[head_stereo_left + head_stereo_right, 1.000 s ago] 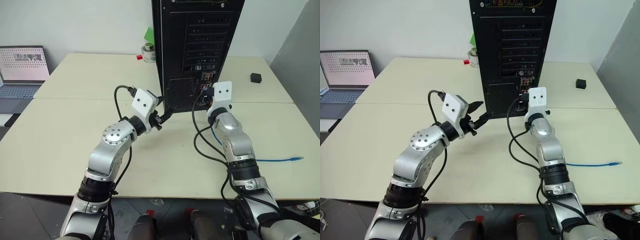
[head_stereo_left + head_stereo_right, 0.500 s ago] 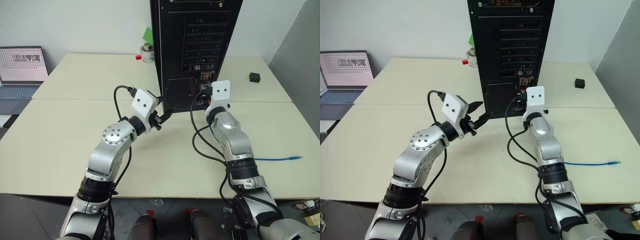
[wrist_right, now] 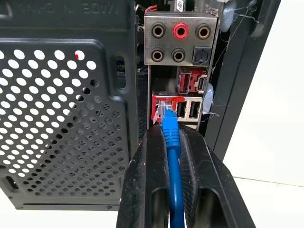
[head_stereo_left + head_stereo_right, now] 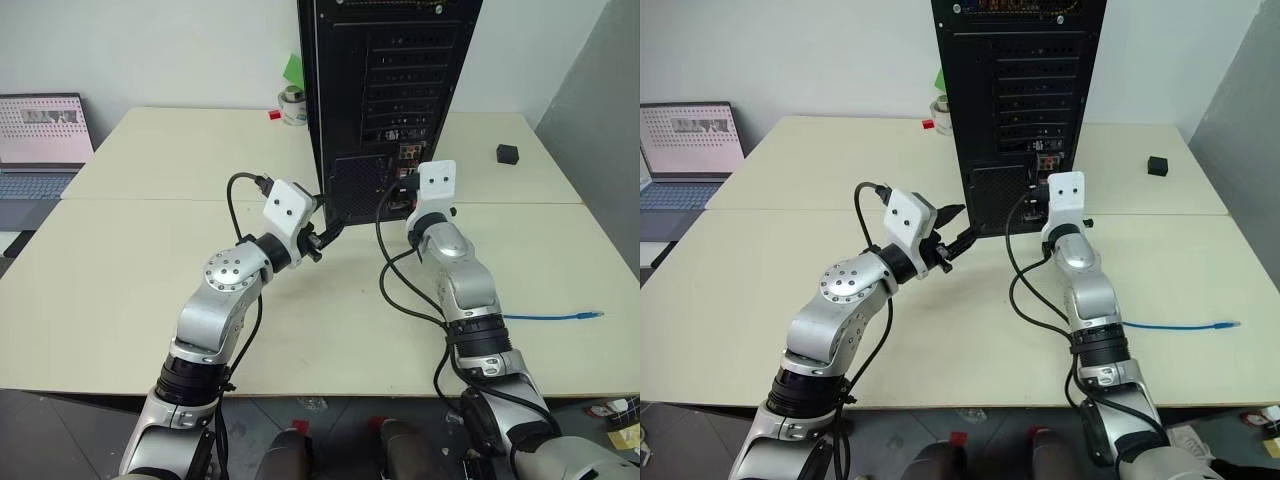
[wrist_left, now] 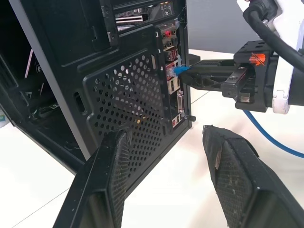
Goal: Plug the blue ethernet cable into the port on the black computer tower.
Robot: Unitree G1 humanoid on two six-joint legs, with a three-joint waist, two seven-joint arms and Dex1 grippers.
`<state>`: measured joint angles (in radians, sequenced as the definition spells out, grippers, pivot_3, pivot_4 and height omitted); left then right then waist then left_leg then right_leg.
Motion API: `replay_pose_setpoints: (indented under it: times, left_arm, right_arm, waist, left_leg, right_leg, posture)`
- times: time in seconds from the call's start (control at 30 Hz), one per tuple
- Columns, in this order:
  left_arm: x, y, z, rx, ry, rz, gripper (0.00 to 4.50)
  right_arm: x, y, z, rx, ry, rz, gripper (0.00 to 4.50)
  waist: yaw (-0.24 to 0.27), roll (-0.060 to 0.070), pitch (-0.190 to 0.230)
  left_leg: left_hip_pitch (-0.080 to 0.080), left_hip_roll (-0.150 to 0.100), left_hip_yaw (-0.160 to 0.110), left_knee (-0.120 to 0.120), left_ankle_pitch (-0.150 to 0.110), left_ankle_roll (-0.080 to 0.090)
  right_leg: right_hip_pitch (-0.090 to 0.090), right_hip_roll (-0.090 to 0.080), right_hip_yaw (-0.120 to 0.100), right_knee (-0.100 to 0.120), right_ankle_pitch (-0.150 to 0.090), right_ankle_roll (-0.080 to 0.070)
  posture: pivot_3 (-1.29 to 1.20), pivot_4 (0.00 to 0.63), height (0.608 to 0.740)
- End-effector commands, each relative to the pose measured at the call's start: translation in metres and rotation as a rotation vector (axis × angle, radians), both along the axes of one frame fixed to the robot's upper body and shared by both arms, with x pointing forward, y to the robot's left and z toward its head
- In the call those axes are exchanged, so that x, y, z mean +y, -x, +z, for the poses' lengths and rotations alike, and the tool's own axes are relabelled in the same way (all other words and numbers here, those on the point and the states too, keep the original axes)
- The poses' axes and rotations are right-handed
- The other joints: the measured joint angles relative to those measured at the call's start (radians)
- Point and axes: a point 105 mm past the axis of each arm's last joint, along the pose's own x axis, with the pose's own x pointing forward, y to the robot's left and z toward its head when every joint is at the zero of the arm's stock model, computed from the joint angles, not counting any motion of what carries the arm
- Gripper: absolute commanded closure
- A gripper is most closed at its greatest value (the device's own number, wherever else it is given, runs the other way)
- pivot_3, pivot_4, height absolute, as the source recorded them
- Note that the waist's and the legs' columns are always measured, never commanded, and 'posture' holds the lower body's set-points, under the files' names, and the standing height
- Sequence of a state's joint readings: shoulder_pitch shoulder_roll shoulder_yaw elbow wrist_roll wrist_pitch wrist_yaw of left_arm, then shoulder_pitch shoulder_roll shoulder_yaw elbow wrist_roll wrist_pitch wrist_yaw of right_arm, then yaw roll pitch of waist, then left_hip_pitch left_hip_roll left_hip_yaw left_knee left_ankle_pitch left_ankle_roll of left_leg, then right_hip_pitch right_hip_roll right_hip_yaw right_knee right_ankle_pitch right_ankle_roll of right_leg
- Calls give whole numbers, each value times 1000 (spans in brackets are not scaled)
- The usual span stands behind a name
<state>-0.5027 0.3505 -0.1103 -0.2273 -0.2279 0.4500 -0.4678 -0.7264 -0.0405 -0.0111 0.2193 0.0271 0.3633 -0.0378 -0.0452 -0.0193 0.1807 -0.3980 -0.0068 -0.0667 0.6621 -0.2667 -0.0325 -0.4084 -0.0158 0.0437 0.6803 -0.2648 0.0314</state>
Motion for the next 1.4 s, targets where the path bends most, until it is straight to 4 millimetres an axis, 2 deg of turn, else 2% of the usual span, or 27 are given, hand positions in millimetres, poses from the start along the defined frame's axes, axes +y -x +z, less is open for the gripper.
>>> replay_pose_setpoints:
  times: [0.03, 0.43, 0.63, 1.03, 1.23, 1.27, 1.4]
  left_arm:
    - [4, 4, 13, -55, 12, 10, 1975]
    - [8, 4, 12, -54, 14, 27, 1975]
    - [11, 5, 12, -56, 10, 36, 1975]
    - [11, 5, 14, -56, 20, 38, 1975]
    - [12, 5, 13, -52, 22, 41, 1975]
    - [12, 5, 12, -51, 22, 41, 1975]
    - [13, 5, 10, -43, 25, 44, 1975]
  right_arm:
    - [6, 1, 15, -45, -17, -15, 4465]
    - [16, -3, 14, -32, -41, -28, 4465]
    - [14, -6, 9, -19, -51, -43, 4465]
    - [24, -13, 12, -26, -52, -13, 4465]
    - [25, -12, 5, -7, -43, 24, 4465]
    - [24, -11, 3, -4, -39, 30, 4115]
    - [18, -8, -2, 8, -22, 62, 3331]
  waist:
    - [0, 0, 0]
    - [-2, 0, 0]
    - [-7, 0, 0]
    - [-14, 0, 0]
    - [-18, 0, 0]
    - [-19, 0, 0]
    - [-17, 0, 0]
  left_leg:
    - [0, 0, 0, 0, 0, 0]
    - [0, 0, 0, 0, 0, 0]
    - [0, 0, 0, 0, 0, 0]
    - [1, 1, 1, 0, 0, 0]
    - [2, 1, 1, 0, 0, 0]
    - [2, 1, 1, 0, 0, 0]
    - [2, 1, 1, 0, 0, 0]
  right_leg:
    - [0, 0, 0, 0, 0, 0]
    - [0, 0, 0, 0, 0, 0]
    - [0, 0, 0, 0, 0, 0]
    - [0, 0, 1, 1, 0, 0]
    - [0, 0, 1, 1, 0, 0]
    - [0, 0, 1, 1, 0, 0]
    - [0, 0, 1, 1, 0, 0]
  posture:
    - [0, 150, 740]
    - [0, 150, 740]
    - [0, 150, 740]
    - [0, 150, 740]
    - [0, 150, 740]
    - [0, 150, 740]
    - [0, 150, 740]
